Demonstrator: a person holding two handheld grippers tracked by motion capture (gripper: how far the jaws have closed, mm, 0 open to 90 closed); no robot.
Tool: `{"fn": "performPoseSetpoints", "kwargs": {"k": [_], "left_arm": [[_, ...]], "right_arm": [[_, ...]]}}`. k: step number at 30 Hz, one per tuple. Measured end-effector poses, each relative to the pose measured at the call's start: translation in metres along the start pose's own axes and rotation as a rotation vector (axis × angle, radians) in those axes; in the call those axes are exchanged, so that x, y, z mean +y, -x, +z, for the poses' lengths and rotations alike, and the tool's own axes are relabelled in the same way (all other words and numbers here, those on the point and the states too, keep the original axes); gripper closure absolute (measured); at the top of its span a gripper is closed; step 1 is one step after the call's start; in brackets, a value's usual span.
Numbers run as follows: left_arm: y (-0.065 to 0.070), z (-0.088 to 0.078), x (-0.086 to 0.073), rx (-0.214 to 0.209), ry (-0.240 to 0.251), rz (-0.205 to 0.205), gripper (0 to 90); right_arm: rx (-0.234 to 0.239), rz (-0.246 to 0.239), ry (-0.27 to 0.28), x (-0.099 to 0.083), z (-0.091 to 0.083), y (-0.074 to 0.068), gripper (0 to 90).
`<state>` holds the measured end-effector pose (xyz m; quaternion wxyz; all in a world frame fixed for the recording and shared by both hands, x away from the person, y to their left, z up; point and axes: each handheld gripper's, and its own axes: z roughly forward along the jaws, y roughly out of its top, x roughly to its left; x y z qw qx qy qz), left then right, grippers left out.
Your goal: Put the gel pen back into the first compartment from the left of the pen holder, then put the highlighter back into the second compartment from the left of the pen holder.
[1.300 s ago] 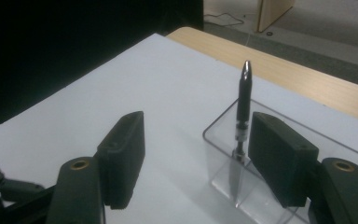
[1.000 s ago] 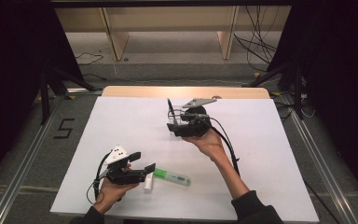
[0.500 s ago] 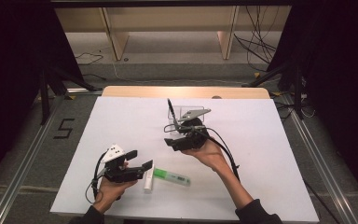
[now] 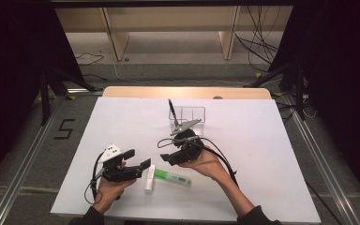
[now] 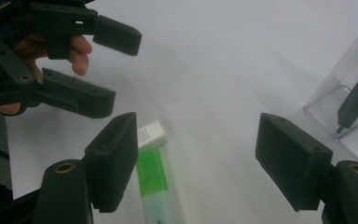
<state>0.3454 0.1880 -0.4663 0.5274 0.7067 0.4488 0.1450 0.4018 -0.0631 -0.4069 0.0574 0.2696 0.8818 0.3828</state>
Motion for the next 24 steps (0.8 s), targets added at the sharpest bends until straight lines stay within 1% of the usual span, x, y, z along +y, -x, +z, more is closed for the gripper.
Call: {"fn": "performPoseSetpoints", "kwargs": {"k": [4, 5, 6, 9, 12, 15, 19, 21, 24], "left_arm": [[0.001, -0.001, 0.0, 0.003, 0.0, 0.002, 17.0], [0.001, -0.001, -0.001, 0.005, 0.004, 0.001, 16.9], [0.0, -0.001, -0.001, 0.005, 0.004, 0.001, 16.9], [0.0, -0.003, -0.001, 0.011, 0.003, -0.004, 16.9], [-0.001, -0.004, -0.001, 0.019, 0.006, -0.007, 16.9], [-0.001, -0.004, -0.002, 0.023, 0.005, -0.004, 16.9], [-0.002, -0.005, -0.001, 0.027, 0.006, -0.006, 16.9], [-0.001, -0.006, -0.001, 0.031, 0.01, -0.002, 16.9], [-0.001, -0.006, -0.001, 0.032, 0.014, -0.004, 16.9]], "right_arm": [[0.012, 0.0, -0.024, -0.003, 0.003, -0.004, 30.6], [0.018, -0.004, -0.029, -0.003, 0.004, -0.006, 30.6], [0.021, -0.018, -0.03, -0.004, 0.005, -0.006, 30.6], [0.028, -0.016, -0.04, -0.004, 0.008, -0.01, 30.7], [0.036, -0.03, -0.053, -0.006, 0.011, -0.012, 30.7], [0.047, -0.029, -0.07, -0.008, 0.015, -0.016, 30.7], [0.054, -0.046, -0.094, -0.01, 0.02, -0.02, 31.1], [0.059, -0.047, -0.107, -0.01, 0.022, -0.022, 31.5], [0.066, -0.067, -0.125, -0.011, 0.026, -0.026, 32.3]]}}
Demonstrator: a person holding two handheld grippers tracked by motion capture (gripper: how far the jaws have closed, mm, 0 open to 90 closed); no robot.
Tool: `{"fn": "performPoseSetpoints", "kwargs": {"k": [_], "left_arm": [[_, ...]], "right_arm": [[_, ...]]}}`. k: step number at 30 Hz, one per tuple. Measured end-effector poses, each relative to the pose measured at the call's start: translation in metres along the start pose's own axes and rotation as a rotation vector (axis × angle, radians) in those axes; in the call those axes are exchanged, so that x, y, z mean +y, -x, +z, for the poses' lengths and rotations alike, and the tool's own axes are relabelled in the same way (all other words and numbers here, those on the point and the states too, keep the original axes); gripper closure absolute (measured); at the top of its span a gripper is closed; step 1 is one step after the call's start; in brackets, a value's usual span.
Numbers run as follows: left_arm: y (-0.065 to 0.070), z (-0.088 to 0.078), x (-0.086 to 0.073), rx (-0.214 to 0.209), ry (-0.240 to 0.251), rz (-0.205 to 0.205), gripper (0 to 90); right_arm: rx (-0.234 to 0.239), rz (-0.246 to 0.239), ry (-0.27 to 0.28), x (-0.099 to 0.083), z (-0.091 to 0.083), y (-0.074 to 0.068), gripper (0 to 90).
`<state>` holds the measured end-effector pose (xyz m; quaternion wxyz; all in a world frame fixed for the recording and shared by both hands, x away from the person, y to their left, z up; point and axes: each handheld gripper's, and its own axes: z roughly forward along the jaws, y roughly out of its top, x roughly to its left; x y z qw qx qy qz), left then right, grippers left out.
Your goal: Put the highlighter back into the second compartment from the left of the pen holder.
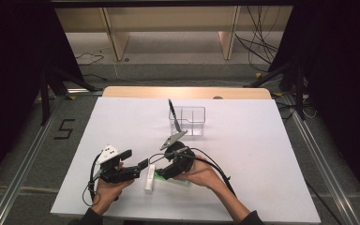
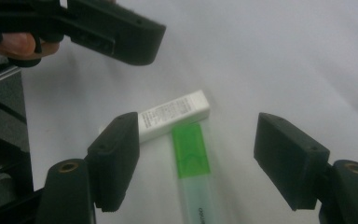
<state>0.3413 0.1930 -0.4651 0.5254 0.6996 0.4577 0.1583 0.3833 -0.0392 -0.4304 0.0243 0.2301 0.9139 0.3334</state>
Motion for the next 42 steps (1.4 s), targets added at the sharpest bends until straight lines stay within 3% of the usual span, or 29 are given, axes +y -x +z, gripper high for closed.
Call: {"fn": "performPoseSetpoints", "kwargs": {"k": [13, 30, 42], "left_arm": [[0.0, -0.001, 0.0, 0.005, 0.005, -0.001, 16.9], [0.001, 0.0, 0.0, 0.001, 0.002, 0.001, 16.9], [0.001, 0.0, 0.0, 0.002, 0.002, 0.004, 16.9]], "right_arm": [[0.001, -0.035, -0.098, -0.008, 0.02, -0.003, 38.9], [-0.043, -0.075, -0.166, -0.01, 0.035, -0.002, 54.4], [-0.042, -0.105, -0.216, -0.01, 0.044, -0.004, 63.0]]}}
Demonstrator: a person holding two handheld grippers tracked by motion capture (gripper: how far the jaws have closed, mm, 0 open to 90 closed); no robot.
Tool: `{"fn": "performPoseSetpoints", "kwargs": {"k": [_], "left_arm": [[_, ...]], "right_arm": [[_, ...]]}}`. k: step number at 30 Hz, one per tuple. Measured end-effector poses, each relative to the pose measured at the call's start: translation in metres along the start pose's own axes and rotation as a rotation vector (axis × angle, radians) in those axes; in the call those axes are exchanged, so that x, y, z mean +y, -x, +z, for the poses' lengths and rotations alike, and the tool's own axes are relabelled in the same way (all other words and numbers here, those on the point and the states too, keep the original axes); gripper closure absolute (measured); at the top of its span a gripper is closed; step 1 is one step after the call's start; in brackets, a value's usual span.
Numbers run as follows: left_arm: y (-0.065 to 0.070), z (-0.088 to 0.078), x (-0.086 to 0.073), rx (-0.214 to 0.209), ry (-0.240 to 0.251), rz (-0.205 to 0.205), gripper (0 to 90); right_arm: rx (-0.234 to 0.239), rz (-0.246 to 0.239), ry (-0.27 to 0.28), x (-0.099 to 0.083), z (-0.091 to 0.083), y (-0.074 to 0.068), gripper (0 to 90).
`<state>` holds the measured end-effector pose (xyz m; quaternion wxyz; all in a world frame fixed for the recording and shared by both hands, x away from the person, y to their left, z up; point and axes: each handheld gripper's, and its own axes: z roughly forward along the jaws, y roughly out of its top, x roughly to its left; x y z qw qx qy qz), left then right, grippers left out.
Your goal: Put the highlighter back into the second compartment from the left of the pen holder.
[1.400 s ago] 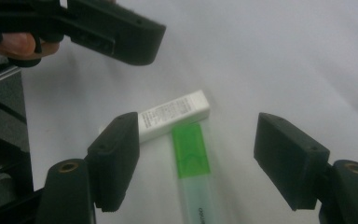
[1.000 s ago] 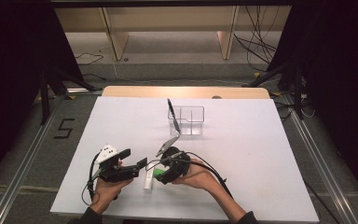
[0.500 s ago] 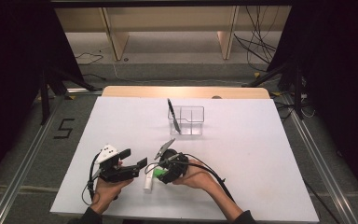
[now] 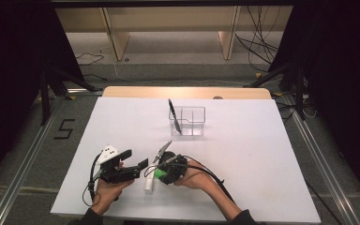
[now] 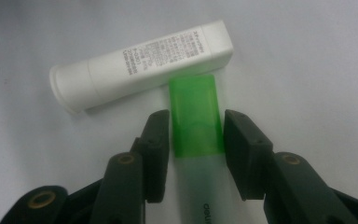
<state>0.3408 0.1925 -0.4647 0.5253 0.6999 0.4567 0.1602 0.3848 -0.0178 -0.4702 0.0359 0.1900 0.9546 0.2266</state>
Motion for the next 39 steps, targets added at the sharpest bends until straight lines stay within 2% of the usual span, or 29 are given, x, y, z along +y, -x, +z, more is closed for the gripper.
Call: {"fn": "performPoseSetpoints", "kwargs": {"k": [4, 8, 10, 16, 20, 22, 28, 39], "left_arm": [[0.0, 0.0, 0.0, 0.0, 0.0, -0.001, 16.9], [0.0, 0.0, 0.0, 0.001, 0.0, -0.001, 16.9], [0.0, 0.0, 0.0, 0.002, 0.001, -0.001, 16.9], [0.0, 0.0, 0.0, 0.0, 0.0, -0.002, 16.9], [0.0, 0.0, 0.0, 0.0, 0.0, -0.001, 16.9], [0.0, 0.0, 0.0, 0.001, 0.001, -0.001, 16.9], [0.0, 0.0, 0.0, 0.002, 0.001, -0.001, 16.9], [-0.001, 0.0, 0.0, 0.004, -0.001, -0.004, 16.9]], "right_arm": [[-0.016, -0.015, -0.022, 0.002, 0.0, -0.002, 63.8], [-0.017, -0.01, -0.024, 0.003, 0.0, -0.003, 65.2], [-0.016, -0.026, -0.029, 0.003, 0.0, -0.002, 66.2], [-0.02, -0.017, -0.043, 0.005, 0.0, -0.003, 66.9], [-0.004, -0.013, -0.036, 0.004, -0.001, -0.002, 67.3], [0.003, 0.005, -0.046, 0.003, -0.003, -0.001, 67.4], [0.004, 0.016, -0.018, 0.001, -0.01, 0.004, 67.6], [0.019, 0.091, 0.062, -0.007, -0.028, 0.017, 67.7]]}}
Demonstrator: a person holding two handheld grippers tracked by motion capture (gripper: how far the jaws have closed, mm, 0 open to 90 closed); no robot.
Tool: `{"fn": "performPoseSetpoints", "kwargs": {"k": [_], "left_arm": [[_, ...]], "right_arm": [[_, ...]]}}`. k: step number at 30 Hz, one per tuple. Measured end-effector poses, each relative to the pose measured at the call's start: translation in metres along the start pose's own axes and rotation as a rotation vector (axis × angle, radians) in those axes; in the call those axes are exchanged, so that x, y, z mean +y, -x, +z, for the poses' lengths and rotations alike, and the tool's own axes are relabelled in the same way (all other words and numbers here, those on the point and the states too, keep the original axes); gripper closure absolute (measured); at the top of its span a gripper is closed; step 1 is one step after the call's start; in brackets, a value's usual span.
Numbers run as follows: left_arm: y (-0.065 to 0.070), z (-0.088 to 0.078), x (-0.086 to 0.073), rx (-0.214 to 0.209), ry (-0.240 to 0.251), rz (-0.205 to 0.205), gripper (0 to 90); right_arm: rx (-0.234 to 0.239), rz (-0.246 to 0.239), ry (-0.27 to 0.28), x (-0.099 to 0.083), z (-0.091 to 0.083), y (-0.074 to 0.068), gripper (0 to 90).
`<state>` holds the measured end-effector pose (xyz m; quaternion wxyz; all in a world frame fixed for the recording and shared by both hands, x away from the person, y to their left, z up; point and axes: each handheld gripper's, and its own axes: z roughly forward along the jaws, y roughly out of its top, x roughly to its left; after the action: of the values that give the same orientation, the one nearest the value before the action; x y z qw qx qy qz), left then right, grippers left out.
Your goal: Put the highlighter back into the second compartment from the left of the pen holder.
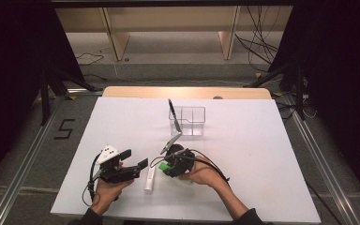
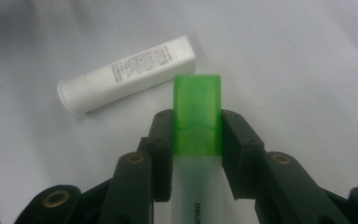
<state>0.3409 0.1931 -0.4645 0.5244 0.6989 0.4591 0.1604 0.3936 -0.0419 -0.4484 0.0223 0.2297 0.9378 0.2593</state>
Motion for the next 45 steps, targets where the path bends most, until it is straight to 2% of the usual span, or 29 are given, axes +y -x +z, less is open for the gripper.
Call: {"fn": "performPoseSetpoints", "kwargs": {"k": [5, 8, 10, 13, 17, 24, 31, 38, 45], "left_arm": [[0.0, 0.0, 0.0, 0.0, 0.0, 0.002, 16.9], [0.0, 0.001, 0.0, 0.001, 0.0, 0.002, 16.9], [0.0, 0.001, 0.0, 0.002, 0.0, 0.001, 16.9], [0.001, 0.001, 0.0, 0.003, 0.0, -0.001, 16.9], [0.0, 0.001, 0.0, 0.002, -0.006, 0.003, 16.9], [0.001, 0.002, -0.001, -0.003, -0.011, 0.001, 16.9], [0.002, 0.002, -0.001, -0.003, -0.011, -0.001, 16.9], [0.002, 0.002, -0.001, -0.003, -0.015, 0.003, 16.9], [0.002, 0.002, -0.001, -0.005, -0.015, 0.0, 16.9]], "right_arm": [[-0.017, 0.037, 0.074, -0.004, -0.015, 0.01, 67.6], [-0.033, 0.085, 0.142, -0.005, -0.026, 0.017, 67.6], [-0.058, 0.103, 0.196, -0.006, -0.033, 0.023, 67.6], [-0.086, 0.158, 0.279, -0.006, -0.044, 0.03, 67.6], [-0.132, 0.191, 0.369, -0.005, -0.055, 0.039, 67.6], [-0.202, 0.243, 0.482, 0.003, -0.074, 0.055, 67.5], [-0.264, 0.259, 0.529, 0.011, -0.083, 0.07, 67.5], [-0.283, 0.296, 0.563, 0.017, -0.09, 0.082, 67.5], [-0.309, 0.304, 0.6, 0.027, -0.1, 0.092, 67.5]]}}
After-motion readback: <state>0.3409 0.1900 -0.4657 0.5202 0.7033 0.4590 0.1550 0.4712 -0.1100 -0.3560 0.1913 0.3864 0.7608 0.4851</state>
